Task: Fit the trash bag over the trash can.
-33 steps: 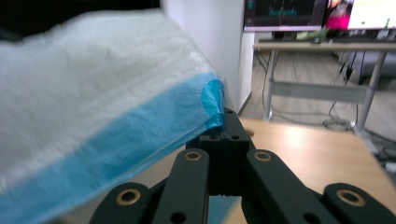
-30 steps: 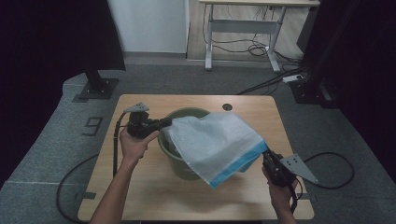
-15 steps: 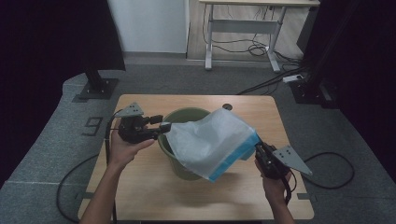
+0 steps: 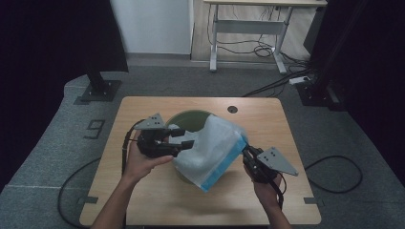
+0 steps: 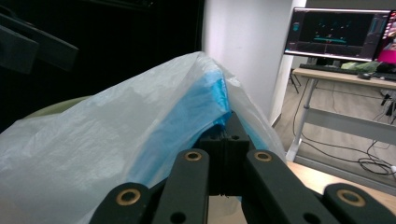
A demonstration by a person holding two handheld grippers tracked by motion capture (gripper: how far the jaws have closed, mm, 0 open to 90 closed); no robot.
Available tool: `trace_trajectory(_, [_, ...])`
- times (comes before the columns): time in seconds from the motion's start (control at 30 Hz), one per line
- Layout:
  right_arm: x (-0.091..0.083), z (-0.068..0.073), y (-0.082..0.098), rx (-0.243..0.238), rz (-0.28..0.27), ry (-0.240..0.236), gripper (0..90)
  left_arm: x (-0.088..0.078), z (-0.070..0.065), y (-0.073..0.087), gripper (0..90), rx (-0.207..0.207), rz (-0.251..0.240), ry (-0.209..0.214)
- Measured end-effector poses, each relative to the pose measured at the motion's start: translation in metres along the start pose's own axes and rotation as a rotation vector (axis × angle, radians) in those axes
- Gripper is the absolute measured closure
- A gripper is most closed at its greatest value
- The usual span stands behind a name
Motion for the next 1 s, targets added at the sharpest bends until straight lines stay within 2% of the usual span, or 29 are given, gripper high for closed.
trace_trajectory(0.23, [0.003,0.016,0.003,-0.041,0.011,-0.03,88.2,0.023,-0.016,0.002,38.5,0.026,0.053,0.013])
trace_trajectory(0.43, [0.002,0.023,0.003,-0.039,0.008,-0.052,88.2,0.035,-0.02,0.001,40.4,0.018,0.069,0.001])
trace_trajectory(0.57, [0.001,0.025,0.002,-0.035,0.002,-0.059,88.2,0.044,-0.019,0.003,51.0,0.0,0.081,-0.005])
trace_trajectory(0.6, [0.0,0.025,0.002,-0.034,0.001,-0.059,88.2,0.046,-0.019,0.004,58.1,-0.005,0.083,-0.005])
trace_trajectory(0.63, [0.0,0.025,0.002,-0.034,0.001,-0.059,88.2,0.047,-0.018,0.005,58.1,-0.008,0.084,-0.003])
trace_trajectory(0.77, [-0.002,0.024,0.001,-0.035,-0.003,-0.059,88.2,0.052,-0.016,0.01,75.3,-0.025,0.091,0.026])
trace_trajectory(0.93, [-0.003,0.024,0.0,-0.033,-0.004,-0.062,88.2,0.049,-0.015,0.01,89.2,-0.013,0.052,0.031])
trace_trajectory(1.0, [-0.003,0.024,0.0,-0.034,-0.006,-0.063,88.1,0.047,-0.014,0.008,90.0,-0.014,0.04,0.031])
Point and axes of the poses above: each handheld gripper's, and its own axes: x roughly forward along the jaws, y roughly out of its underside, z roughly to its left, the point moved 5 cm from there along x, roughly forward along the jaws, and after that the axes turned 2 degrees about z, right-handed, at the moved point
